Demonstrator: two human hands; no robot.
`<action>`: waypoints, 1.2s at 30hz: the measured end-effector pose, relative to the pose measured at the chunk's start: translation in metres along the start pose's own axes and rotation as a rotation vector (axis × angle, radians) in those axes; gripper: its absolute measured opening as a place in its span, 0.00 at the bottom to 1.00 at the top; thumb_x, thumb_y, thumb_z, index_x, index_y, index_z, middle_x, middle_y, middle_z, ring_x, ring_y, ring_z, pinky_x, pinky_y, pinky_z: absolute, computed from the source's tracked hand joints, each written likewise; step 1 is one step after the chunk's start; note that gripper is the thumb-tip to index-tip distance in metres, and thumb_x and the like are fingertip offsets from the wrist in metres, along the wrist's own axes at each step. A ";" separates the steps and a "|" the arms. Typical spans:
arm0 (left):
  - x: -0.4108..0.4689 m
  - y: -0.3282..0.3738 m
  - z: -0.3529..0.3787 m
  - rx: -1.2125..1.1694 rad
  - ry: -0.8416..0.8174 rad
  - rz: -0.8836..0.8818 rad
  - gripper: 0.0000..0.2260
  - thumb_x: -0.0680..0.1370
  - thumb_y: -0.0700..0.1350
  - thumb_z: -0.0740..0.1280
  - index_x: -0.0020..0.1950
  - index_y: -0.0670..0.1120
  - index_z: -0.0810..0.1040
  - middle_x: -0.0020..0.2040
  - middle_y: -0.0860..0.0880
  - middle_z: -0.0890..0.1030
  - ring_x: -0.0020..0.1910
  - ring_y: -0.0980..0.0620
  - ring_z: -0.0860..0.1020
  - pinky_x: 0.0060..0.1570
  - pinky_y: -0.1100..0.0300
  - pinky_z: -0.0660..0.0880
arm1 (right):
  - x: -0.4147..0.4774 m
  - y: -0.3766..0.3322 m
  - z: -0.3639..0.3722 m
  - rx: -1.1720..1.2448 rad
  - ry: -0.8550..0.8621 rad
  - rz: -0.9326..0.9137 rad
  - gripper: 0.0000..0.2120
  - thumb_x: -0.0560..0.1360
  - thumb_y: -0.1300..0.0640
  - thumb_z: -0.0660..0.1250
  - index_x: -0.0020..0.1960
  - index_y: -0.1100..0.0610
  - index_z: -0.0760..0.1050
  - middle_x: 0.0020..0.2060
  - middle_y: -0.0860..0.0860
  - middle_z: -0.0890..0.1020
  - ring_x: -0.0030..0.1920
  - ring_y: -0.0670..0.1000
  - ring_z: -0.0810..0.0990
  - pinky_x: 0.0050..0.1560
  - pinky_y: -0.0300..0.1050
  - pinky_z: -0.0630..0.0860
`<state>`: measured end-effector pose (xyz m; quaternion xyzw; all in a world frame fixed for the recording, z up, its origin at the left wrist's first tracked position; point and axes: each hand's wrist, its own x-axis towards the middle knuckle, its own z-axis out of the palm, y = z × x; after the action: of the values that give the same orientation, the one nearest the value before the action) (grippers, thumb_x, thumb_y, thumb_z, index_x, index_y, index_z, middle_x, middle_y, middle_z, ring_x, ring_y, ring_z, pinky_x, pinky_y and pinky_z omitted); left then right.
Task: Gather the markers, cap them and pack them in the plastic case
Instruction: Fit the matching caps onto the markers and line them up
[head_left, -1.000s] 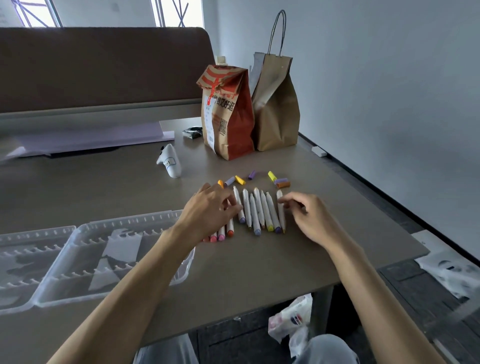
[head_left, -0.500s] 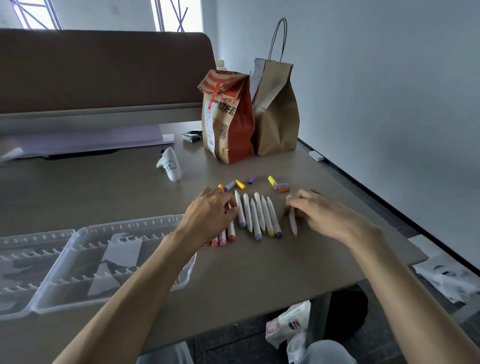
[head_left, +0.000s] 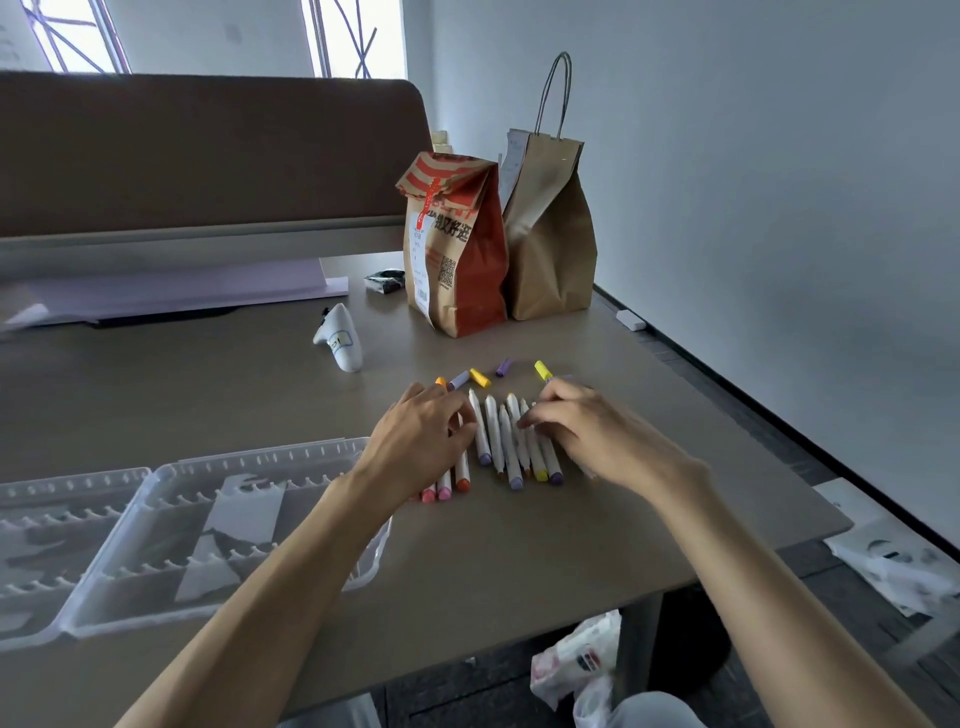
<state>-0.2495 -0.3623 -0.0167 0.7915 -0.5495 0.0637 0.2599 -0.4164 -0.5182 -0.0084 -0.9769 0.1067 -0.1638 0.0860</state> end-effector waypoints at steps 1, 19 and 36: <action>0.000 0.000 0.000 -0.001 0.001 -0.002 0.08 0.79 0.48 0.63 0.52 0.45 0.78 0.49 0.50 0.77 0.52 0.49 0.71 0.49 0.53 0.72 | 0.003 -0.002 -0.001 -0.029 -0.024 -0.012 0.15 0.78 0.65 0.63 0.60 0.50 0.80 0.53 0.47 0.74 0.54 0.50 0.76 0.51 0.49 0.75; 0.001 -0.002 -0.002 -0.040 0.019 -0.005 0.08 0.79 0.46 0.64 0.52 0.49 0.82 0.48 0.51 0.79 0.51 0.49 0.72 0.48 0.52 0.73 | 0.029 -0.027 -0.017 -0.394 -0.186 -0.220 0.14 0.71 0.72 0.61 0.50 0.58 0.78 0.50 0.53 0.73 0.50 0.54 0.74 0.44 0.51 0.72; -0.001 -0.003 -0.004 -0.021 0.024 -0.071 0.07 0.77 0.45 0.64 0.49 0.48 0.82 0.48 0.52 0.80 0.53 0.50 0.71 0.45 0.56 0.72 | 0.021 -0.001 -0.019 1.084 0.519 0.320 0.03 0.81 0.63 0.63 0.54 0.61 0.72 0.46 0.55 0.84 0.40 0.49 0.85 0.37 0.36 0.77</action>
<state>-0.2463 -0.3591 -0.0151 0.8069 -0.5185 0.0583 0.2768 -0.4035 -0.5247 0.0153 -0.6947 0.1707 -0.4120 0.5644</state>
